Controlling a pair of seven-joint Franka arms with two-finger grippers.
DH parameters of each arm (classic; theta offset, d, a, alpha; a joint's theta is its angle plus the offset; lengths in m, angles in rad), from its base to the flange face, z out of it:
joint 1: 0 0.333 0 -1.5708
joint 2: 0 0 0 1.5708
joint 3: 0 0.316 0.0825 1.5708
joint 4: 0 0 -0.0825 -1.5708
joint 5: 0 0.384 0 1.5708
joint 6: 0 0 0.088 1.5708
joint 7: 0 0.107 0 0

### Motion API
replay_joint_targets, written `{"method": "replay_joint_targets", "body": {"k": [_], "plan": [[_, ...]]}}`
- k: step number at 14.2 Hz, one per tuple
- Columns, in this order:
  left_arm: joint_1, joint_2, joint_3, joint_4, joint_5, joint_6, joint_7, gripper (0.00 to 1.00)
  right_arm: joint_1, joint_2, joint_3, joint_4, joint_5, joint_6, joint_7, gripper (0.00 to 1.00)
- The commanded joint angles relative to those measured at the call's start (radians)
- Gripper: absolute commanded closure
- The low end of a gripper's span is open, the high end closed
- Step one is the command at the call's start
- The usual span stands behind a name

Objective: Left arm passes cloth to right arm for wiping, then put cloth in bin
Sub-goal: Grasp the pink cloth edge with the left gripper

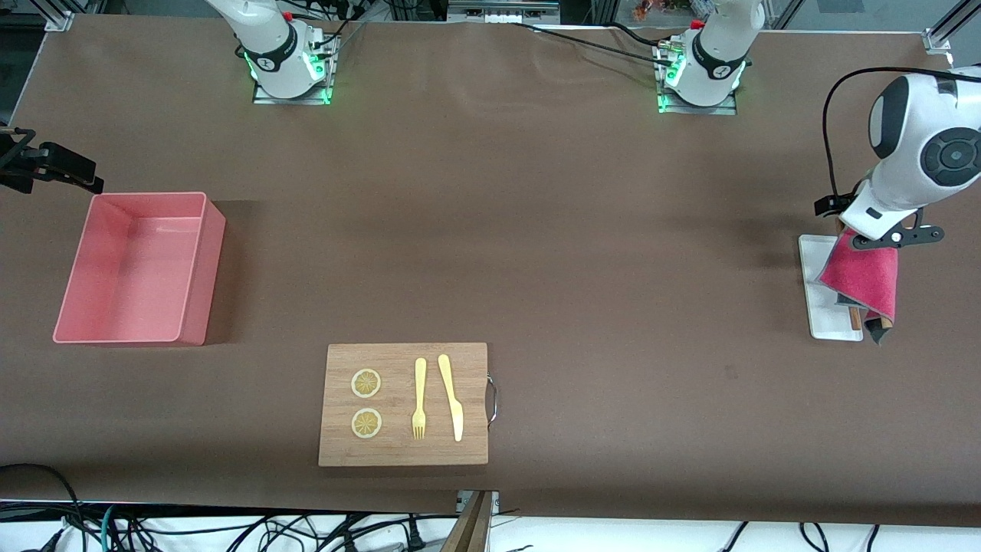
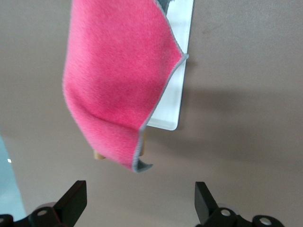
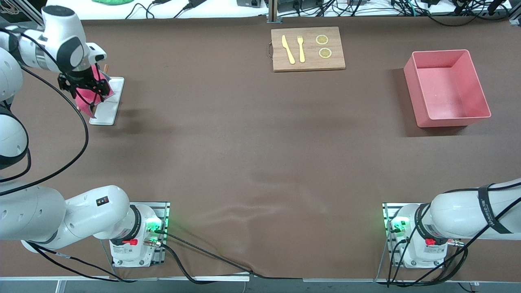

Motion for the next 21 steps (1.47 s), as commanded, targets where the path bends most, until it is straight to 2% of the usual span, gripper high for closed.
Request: {"method": "replay_joint_targets", "body": {"k": [1,4,5,6,8,9,11,13,15,16,21], "plan": [[0.035,-0.002,-0.009,-0.039,0.027,0.07,-0.043,0.0,0.008,0.007,-0.01,0.014,0.016,0.004,-0.001,0.0],[0.087,0.039,-0.011,-0.04,0.073,0.152,-0.058,0.0,0.005,0.007,-0.012,0.012,0.014,0.004,0.003,0.0],[0.095,0.045,-0.011,-0.039,0.073,0.157,-0.069,0.06,0.005,0.007,-0.012,0.012,0.013,0.004,0.003,0.0],[0.096,0.047,-0.011,-0.039,0.073,0.157,-0.075,0.15,0.003,0.007,-0.013,0.014,0.013,0.007,0.003,0.0],[0.096,0.053,-0.013,-0.036,0.074,0.159,-0.11,0.43,0.006,0.007,-0.013,0.011,0.014,0.012,0.003,0.0],[0.096,0.062,-0.013,-0.033,0.074,0.16,-0.121,0.49,0.01,0.01,-0.012,0.012,0.014,0.015,0.004,0.0],[0.098,0.067,-0.013,-0.033,0.074,0.16,-0.123,0.55,0.011,0.015,-0.01,0.008,0.014,0.021,0.006,0.0],[0.096,0.067,-0.014,-0.033,0.074,0.16,-0.123,0.82,0.01,0.04,-0.012,0.007,0.014,0.013,-0.008,0.0],[0.096,0.065,-0.017,-0.031,0.076,0.159,-0.123,0.97,0.013,0.044,-0.01,0.004,0.007,0.012,-0.011,0.0],[0.096,0.065,-0.017,-0.031,0.076,0.159,-0.121,1.0,0.013,0.061,-0.01,0.001,0.007,0.009,-0.013,0.0],[0.096,0.064,-0.019,-0.027,0.074,0.154,-0.123,1.0,0.046,0.115,0.002,0.001,0.011,0.015,-0.022,0.0]]}}
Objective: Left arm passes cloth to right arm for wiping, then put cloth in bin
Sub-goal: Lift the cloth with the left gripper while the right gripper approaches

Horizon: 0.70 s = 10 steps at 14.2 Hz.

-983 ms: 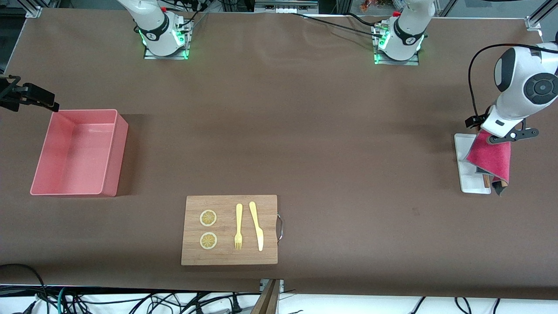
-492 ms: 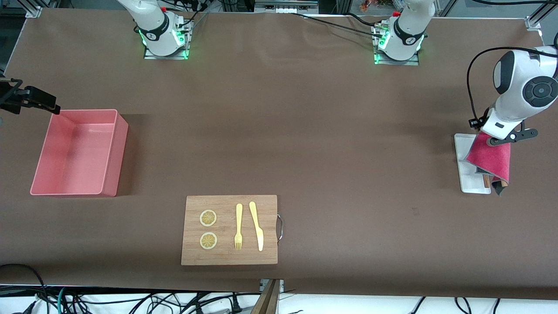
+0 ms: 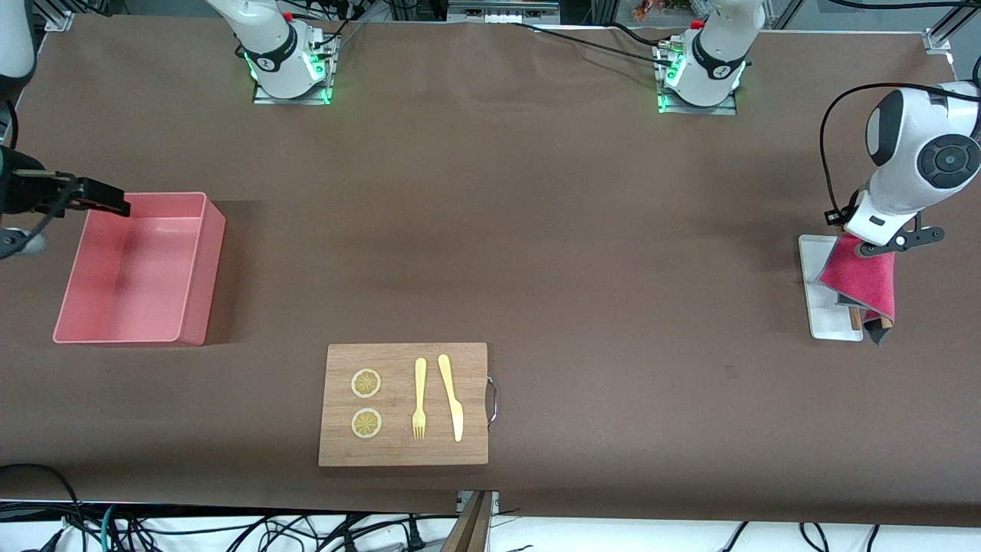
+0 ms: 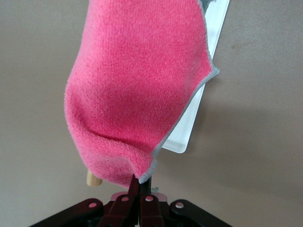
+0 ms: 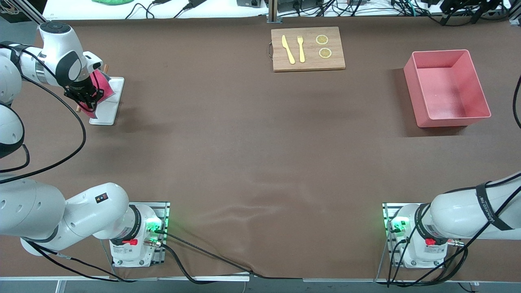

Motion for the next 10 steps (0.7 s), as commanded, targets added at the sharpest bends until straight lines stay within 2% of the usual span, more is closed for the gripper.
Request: {"method": "replay_joint_targets", "body": {"k": [1,4,6,8,10], "plan": [[0.006,0.003,-0.01,0.013,0.032,-0.003,-0.023,1.0,0.035,0.022,0.002,0.007,0.014,0.0,0.001,0.0],[0.005,-0.001,-0.014,0.045,0.032,-0.038,-0.014,1.0,0.05,0.042,0.002,0.007,0.068,0.003,0.08,0.0],[-0.001,-0.006,-0.033,0.108,0.032,-0.122,0.0,1.0,0.056,0.065,0.002,0.009,0.12,0.005,0.145,0.0],[-0.001,-0.006,-0.075,0.206,0.02,-0.248,0.031,1.0,0.088,0.08,0.002,0.011,0.146,0.04,0.197,0.0],[-0.001,-0.005,-0.154,0.316,-0.009,-0.392,0.058,1.0,0.142,0.093,0.004,0.011,0.148,0.077,0.284,0.0]]}}
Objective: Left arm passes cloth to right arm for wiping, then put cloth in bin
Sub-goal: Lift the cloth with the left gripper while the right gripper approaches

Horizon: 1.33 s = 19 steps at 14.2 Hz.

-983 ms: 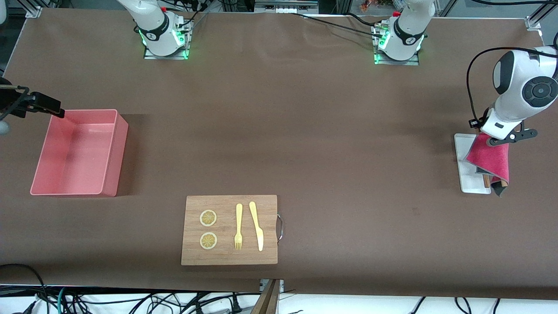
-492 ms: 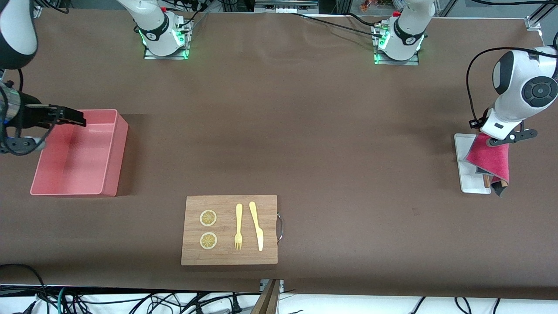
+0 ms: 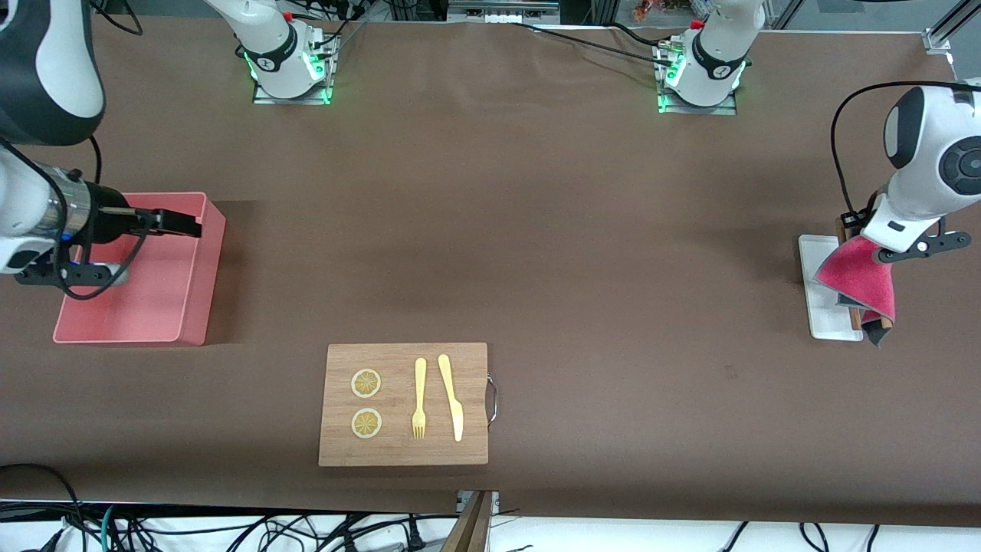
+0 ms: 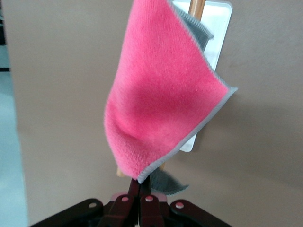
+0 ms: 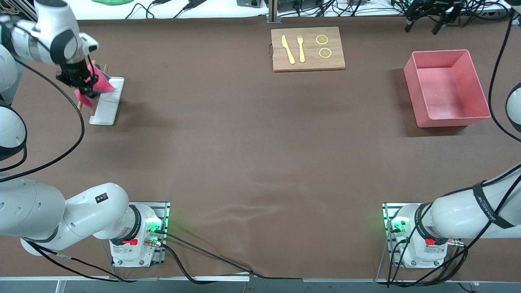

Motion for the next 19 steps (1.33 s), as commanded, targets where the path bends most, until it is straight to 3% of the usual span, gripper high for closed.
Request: {"method": "replay_joint_targets", "body": {"k": [1,4,9,15,19], "plan": [[0.0,0.002,-0.094,0.168,-0.058,-0.195,0.052,1.0,0.081,0.024,-0.003,0.01,0.014,0.052,0.138,0.0],[-0.003,0.011,-0.185,0.297,-0.108,-0.3,0.092,1.0,0.148,0.054,-0.003,0.01,0.058,0.133,0.275,0.0],[-0.015,0.023,-0.315,0.423,-0.256,-0.323,0.088,1.0,0.18,0.087,0.01,0.012,0.163,0.224,0.399,0.01],[-0.201,0.124,-0.328,0.593,-0.471,-0.343,0.08,1.0,0.232,0.117,0.054,0.012,0.163,0.302,0.448,0.01],[-0.343,0.206,-0.328,0.699,-0.482,-0.341,0.051,1.0,0.304,0.163,0.06,0.012,0.163,0.412,0.624,0.0]]}}
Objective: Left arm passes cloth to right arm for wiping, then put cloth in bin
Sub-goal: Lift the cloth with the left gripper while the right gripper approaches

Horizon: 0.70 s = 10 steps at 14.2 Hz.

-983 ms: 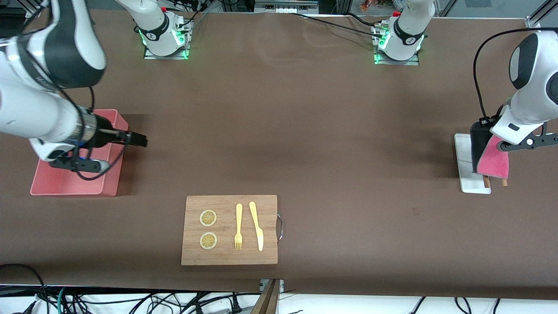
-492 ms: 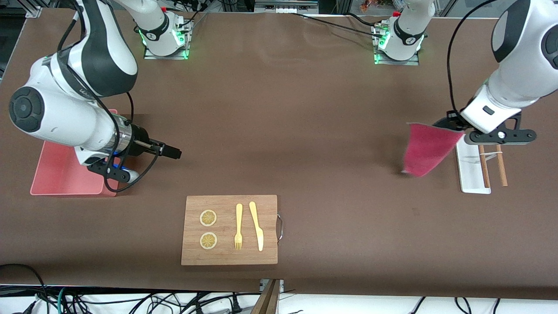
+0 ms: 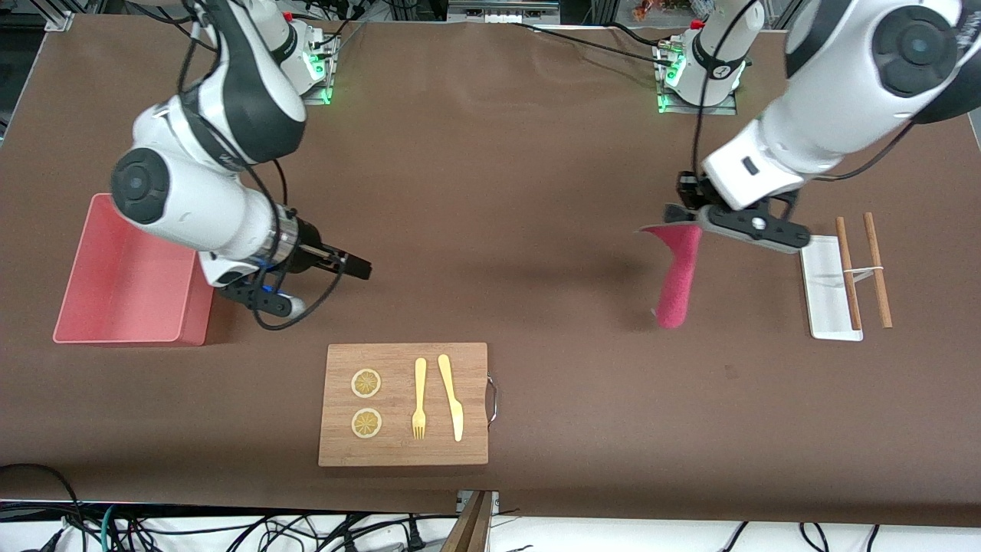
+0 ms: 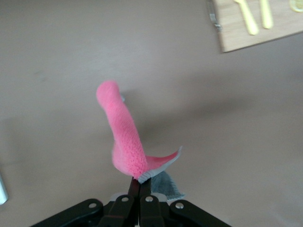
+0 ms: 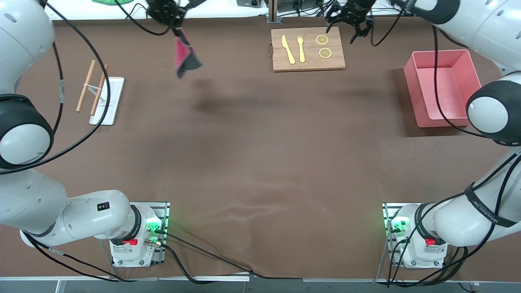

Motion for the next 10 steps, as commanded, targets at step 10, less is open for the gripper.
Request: {"method": "replay_joint_targets", "body": {"k": [10], "plan": [[-0.258,0.243,0.011,0.319,-0.077,-0.022,-0.563,1.0,0.246,0.152,0.002,0.019,0.106,0.476,0.544,0.01]]}}
